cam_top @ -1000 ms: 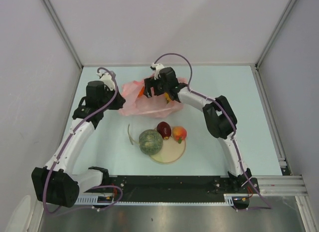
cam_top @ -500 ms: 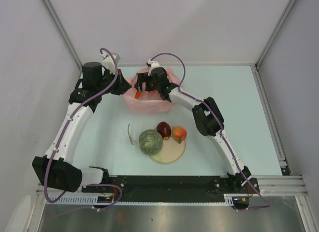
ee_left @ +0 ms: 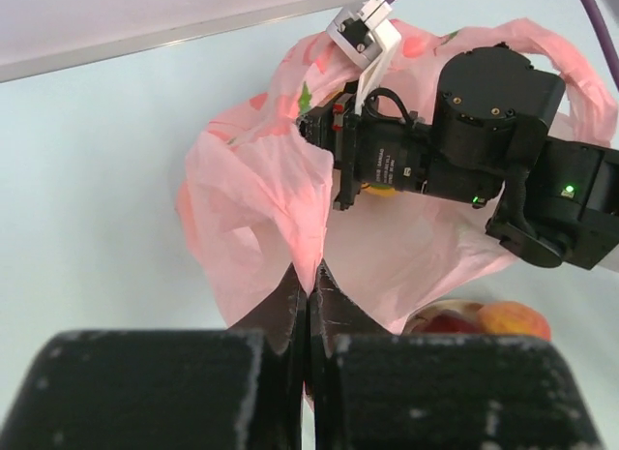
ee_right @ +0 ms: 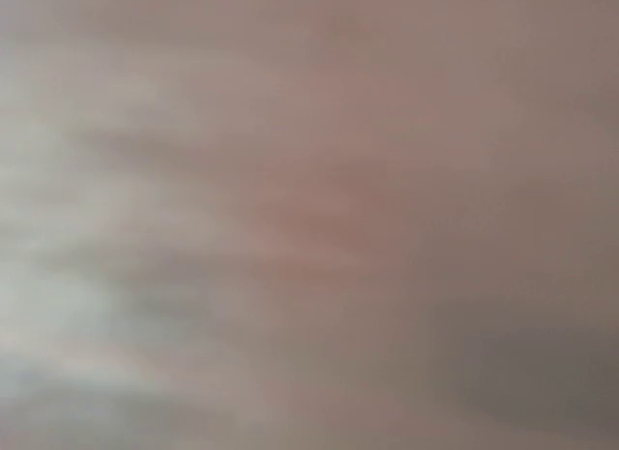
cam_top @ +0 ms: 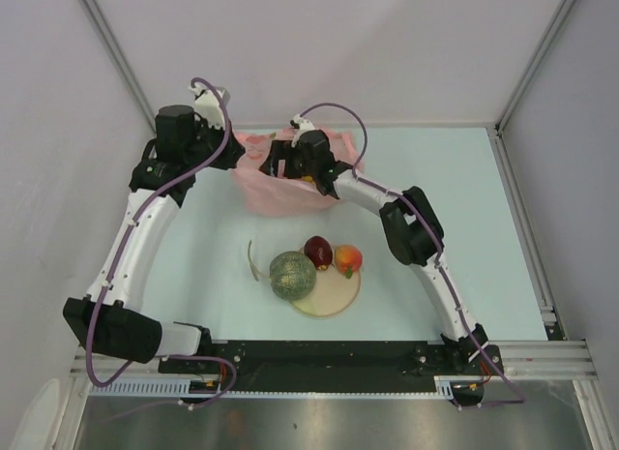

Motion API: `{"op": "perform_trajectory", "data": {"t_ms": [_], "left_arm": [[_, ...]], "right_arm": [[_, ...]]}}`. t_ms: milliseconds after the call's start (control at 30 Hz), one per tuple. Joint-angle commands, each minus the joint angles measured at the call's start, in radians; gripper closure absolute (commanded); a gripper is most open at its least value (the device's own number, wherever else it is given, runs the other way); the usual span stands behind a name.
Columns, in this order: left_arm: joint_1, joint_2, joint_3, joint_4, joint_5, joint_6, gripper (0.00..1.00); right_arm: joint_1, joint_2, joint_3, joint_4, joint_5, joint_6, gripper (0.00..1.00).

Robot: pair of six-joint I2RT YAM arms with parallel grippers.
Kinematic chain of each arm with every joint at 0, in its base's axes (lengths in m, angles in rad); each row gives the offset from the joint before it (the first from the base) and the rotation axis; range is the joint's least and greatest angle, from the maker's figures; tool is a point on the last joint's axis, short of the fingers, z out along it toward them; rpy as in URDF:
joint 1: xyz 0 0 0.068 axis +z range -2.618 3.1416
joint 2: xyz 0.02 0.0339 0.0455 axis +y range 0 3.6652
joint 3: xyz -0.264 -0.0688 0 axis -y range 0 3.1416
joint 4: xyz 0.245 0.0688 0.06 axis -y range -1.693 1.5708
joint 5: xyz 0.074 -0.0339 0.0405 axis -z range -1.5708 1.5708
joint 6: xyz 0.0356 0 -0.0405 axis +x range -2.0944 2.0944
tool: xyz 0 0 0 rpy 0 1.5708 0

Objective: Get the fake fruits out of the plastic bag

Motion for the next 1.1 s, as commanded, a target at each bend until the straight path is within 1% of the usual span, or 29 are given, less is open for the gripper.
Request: {"op": "perform_trajectory", "data": {"t_ms": [0,33,67,100,133,200,367,400,433,467,533,567,667,700,767,800,833,867,900,933,967,1067], "left_arm": [[-0.013,-0.033,0.015,-0.031,-0.016,0.062,1.0],[-0.016,-0.03,0.011,-0.044,0.028,0.063,1.0],[-0.027,-0.028,0.008,-0.051,0.051,0.064,0.99],[-0.033,-0.027,0.005,-0.058,0.064,0.086,1.0],[-0.047,-0.024,0.005,-0.059,0.08,0.088,1.0],[-0.062,-0.018,0.019,-0.07,0.085,0.099,1.0],[-0.093,-0.002,0.039,-0.082,0.094,0.106,1.0],[-0.098,-0.007,0.041,-0.091,0.09,0.113,1.0],[-0.099,-0.011,0.041,-0.096,0.076,0.117,1.0],[-0.099,-0.018,0.033,-0.1,0.065,0.125,1.0],[-0.099,-0.031,0.012,-0.114,0.013,0.142,0.99],[-0.099,-0.051,-0.017,-0.117,-0.049,0.146,1.0],[-0.096,-0.105,-0.111,-0.099,-0.111,0.169,1.0],[-0.095,-0.117,-0.137,-0.094,-0.126,0.156,1.0],[-0.092,-0.146,-0.225,-0.07,-0.163,0.136,1.0],[-0.089,-0.156,-0.254,-0.056,-0.183,0.116,1.0],[-0.087,-0.162,-0.306,-0.035,-0.209,0.105,1.0],[-0.084,-0.168,-0.326,-0.024,-0.228,0.093,1.0],[-0.072,-0.173,-0.344,-0.012,-0.243,0.073,1.0],[-0.063,-0.174,-0.372,0.001,-0.243,0.071,1.0],[-0.056,-0.177,-0.381,0.031,-0.243,0.047,1.0],[-0.049,-0.174,-0.401,0.059,-0.217,0.044,1.0]], "right_arm": [[0.01,0.053,0.046,0.055,-0.03,0.069,0.0],[0.013,0.078,0.079,0.061,-0.038,0.086,0.0],[0.019,0.129,0.108,0.063,-0.048,0.095,0.0],[0.025,0.156,0.176,0.063,-0.051,0.099,0.0],[0.03,0.177,0.209,0.06,-0.044,0.099,0.0],[0.049,0.243,0.292,0.051,-0.016,0.1,0.0],[0.068,0.341,0.375,0.057,0.051,0.114,0.01],[0.068,0.351,0.386,0.063,0.054,0.112,0.04],[0.068,0.36,0.387,0.086,0.053,0.109,0.1],[0.068,0.371,0.389,0.098,0.047,0.1,0.26],[0.065,0.363,0.378,0.115,0.038,0.068,0.41],[0.056,0.333,0.357,0.129,0.031,0.047,0.51],[0.041,0.261,0.266,0.152,-0.007,0.002,0.62],[0.024,0.198,0.242,0.152,-0.037,-0.004,0.65],[0.007,0.129,0.157,0.143,-0.067,-0.03,0.71],[-0.01,0.057,0.121,0.138,-0.09,-0.042,0.71],[-0.014,0.015,0.055,0.124,-0.102,-0.055,0.73],[-0.022,-0.025,0.007,0.121,-0.114,-0.065,0.73],[-0.027,-0.107,-0.037,0.124,-0.143,-0.099,0.74],[-0.027,-0.144,-0.076,0.12,-0.16,-0.121,0.74],[-0.025,-0.177,-0.152,0.112,-0.179,-0.139,0.74],[-0.013,-0.29,-0.263,0.081,-0.238,-0.197,0.76]]}}
